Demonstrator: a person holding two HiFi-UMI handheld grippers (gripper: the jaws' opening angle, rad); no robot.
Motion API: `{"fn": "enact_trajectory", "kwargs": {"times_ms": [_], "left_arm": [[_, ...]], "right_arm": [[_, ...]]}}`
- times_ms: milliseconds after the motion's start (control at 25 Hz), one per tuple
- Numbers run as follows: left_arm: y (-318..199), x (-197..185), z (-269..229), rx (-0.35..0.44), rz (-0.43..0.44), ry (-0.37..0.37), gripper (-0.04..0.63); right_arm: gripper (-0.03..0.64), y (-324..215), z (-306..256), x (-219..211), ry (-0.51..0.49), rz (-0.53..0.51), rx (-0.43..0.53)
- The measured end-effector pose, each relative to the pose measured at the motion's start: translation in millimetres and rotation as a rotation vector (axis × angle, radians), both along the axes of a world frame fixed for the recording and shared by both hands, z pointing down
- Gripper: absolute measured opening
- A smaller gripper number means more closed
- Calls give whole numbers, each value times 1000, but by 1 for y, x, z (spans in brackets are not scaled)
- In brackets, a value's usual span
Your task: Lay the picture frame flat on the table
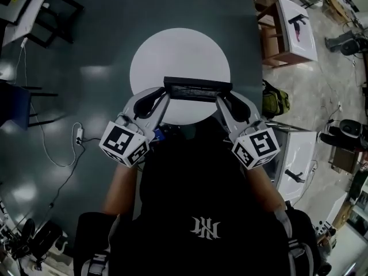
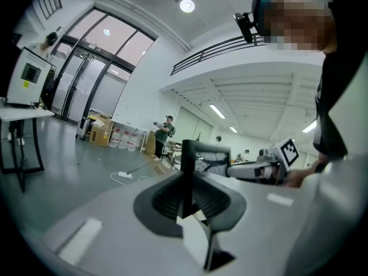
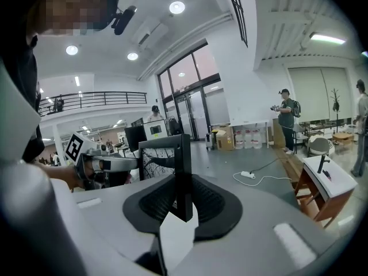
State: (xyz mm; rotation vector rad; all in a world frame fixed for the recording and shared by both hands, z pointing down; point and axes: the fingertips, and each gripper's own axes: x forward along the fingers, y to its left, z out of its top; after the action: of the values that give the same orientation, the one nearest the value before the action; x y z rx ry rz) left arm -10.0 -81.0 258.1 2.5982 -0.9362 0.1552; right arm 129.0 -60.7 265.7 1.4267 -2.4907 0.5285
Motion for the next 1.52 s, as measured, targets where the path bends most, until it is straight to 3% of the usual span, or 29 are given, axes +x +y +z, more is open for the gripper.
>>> {"fn": "enact_trajectory", "kwargs": {"times_ms": [320, 960, 1160, 1360, 1520], "left_arm": [[-26, 19, 10, -35, -141, -81, 41], [-55, 76, 26, -101, -389, -156, 41], [-58, 71, 52, -141, -397, -190, 43], [-72, 48, 97, -200, -371, -165, 43], [-79, 38, 153, -321, -308, -128, 43]], "right_arm": [[86, -47, 16, 18, -28, -140, -8], [84, -112, 47, 70, -143, -379, -45], [84, -109, 82, 63, -179, -397, -116], [84, -118, 123, 43, -152, -376, -198], [86, -124, 166, 35, -103, -310, -281]]}}
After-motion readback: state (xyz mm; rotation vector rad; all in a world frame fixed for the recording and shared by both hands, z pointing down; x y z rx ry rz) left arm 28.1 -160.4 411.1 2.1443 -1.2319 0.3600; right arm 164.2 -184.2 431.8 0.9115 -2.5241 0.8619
